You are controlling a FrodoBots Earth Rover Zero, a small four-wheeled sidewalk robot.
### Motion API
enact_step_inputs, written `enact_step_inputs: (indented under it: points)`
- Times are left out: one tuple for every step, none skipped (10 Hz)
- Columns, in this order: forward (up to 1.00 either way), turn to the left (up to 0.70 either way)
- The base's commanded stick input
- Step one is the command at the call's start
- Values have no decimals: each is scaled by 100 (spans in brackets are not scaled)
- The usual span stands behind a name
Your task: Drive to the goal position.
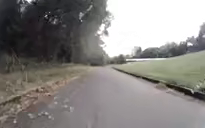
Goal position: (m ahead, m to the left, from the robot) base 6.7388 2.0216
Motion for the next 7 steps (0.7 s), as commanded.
enact_step_inputs:
  points:
    - [100,2]
    - [100,2]
    - [100,2]
    - [100,2]
    - [100,2]
    - [100,2]
    - [100,3]
